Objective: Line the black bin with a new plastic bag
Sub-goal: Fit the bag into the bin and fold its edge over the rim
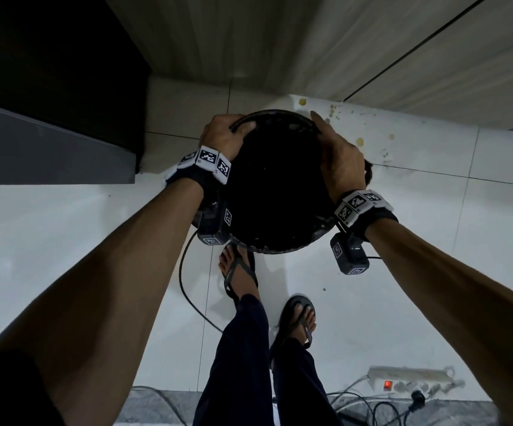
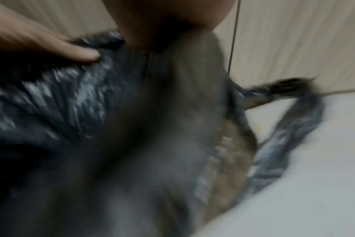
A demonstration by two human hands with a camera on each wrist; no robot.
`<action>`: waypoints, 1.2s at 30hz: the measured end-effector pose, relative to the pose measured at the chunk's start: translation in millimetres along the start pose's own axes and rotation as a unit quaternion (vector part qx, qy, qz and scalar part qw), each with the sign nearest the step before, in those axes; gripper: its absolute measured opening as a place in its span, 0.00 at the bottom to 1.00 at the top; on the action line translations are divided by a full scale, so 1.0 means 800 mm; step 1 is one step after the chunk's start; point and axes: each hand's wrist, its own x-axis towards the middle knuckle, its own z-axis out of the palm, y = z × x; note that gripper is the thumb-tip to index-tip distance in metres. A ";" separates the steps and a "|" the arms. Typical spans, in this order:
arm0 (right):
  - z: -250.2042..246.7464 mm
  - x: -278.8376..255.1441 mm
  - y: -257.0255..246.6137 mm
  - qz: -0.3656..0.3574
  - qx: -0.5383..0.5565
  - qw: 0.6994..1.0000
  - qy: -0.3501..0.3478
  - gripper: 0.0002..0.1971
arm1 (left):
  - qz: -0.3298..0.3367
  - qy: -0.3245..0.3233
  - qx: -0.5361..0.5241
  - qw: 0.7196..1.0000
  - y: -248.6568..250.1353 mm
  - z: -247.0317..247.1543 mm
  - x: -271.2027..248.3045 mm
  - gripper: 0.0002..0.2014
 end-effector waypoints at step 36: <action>-0.037 0.002 0.047 0.040 0.080 0.996 -0.019 0.28 | 0.093 0.134 0.093 0.982 0.055 0.062 -0.023 0.14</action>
